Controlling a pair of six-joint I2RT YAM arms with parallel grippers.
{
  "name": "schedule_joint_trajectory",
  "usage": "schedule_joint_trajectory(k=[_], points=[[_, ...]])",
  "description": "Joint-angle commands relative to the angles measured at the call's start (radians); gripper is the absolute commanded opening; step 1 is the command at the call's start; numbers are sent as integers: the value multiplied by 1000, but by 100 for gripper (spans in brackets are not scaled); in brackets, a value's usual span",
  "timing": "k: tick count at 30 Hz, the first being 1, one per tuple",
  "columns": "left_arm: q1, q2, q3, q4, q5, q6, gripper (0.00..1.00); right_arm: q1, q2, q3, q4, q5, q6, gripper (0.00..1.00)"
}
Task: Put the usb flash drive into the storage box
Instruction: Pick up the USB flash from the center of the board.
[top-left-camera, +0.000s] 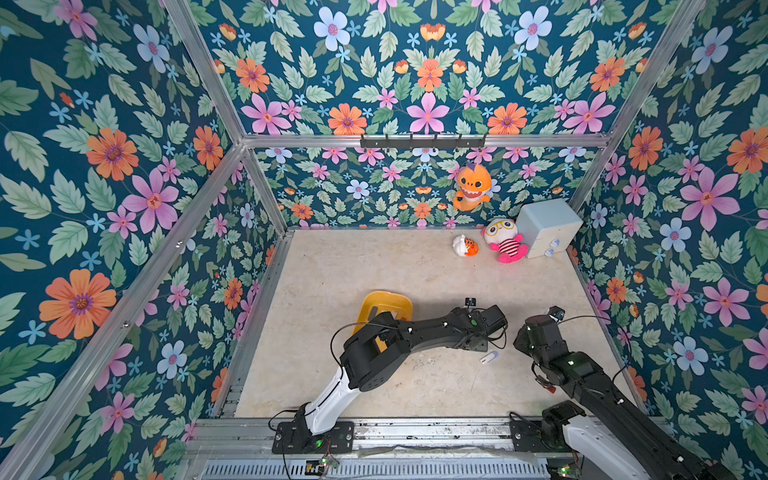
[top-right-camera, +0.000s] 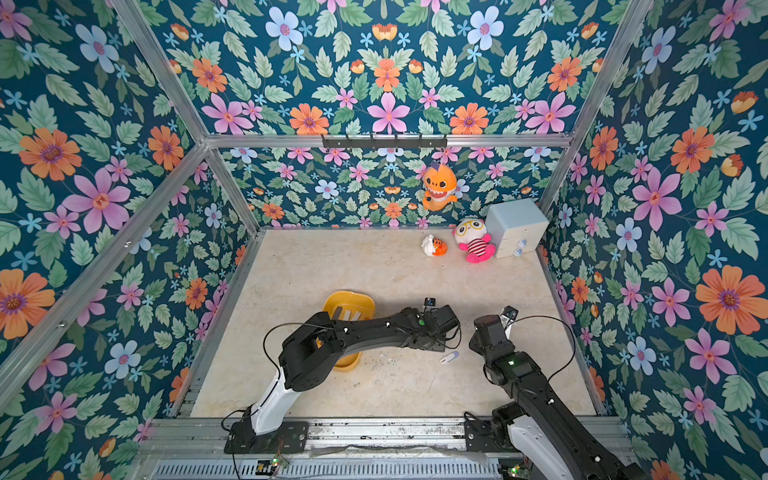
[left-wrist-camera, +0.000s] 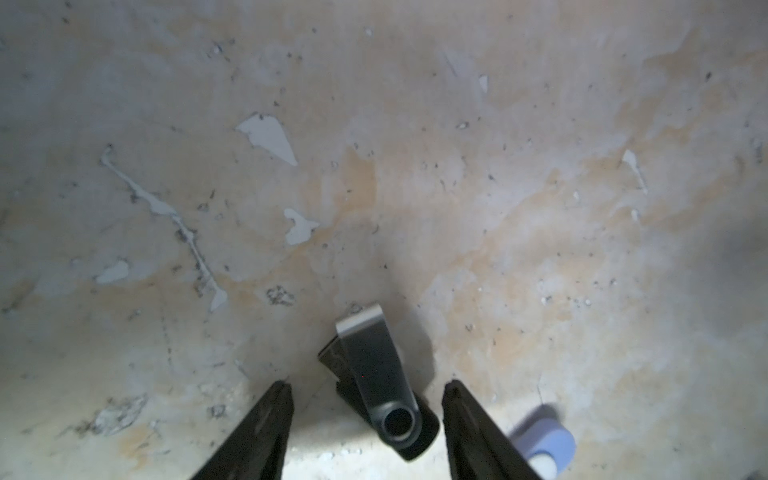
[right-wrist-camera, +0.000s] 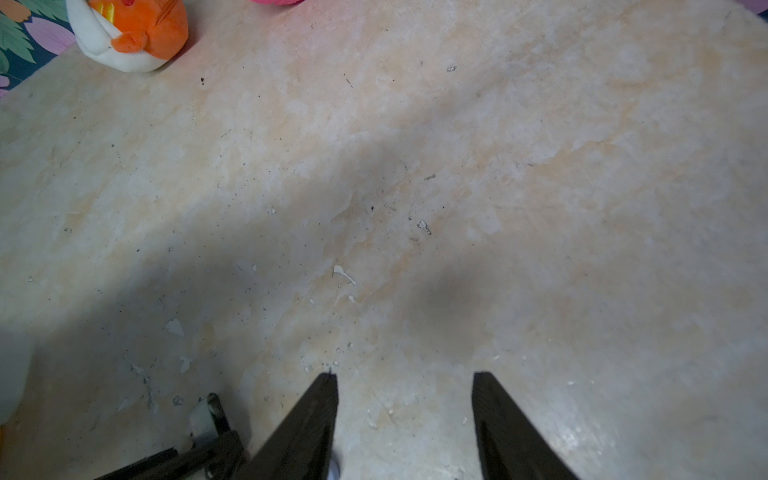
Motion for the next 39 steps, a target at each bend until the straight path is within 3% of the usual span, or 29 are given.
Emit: schedule_joint_trajectory(k=[1, 9, 22, 25, 32, 39], points=[[0, 29, 29, -61, -9, 27, 60, 1, 1, 0, 19, -1, -7, 57], [0, 72, 72, -123, -11, 65, 46, 1, -8, -4, 20, -1, -7, 58], [11, 7, 36, -212, -45, 151, 29, 0, -14, -7, 21, -6, -9, 58], [13, 9, 38, -184, -23, 164, 42, 1, -17, -7, 21, -6, -9, 58], [16, 15, 39, -154, 3, 211, 52, 0, -17, -7, 22, -7, -8, 58], [49, 32, 51, -136, 11, 224, 48, 0, -17, -9, 21, -9, -9, 58]])
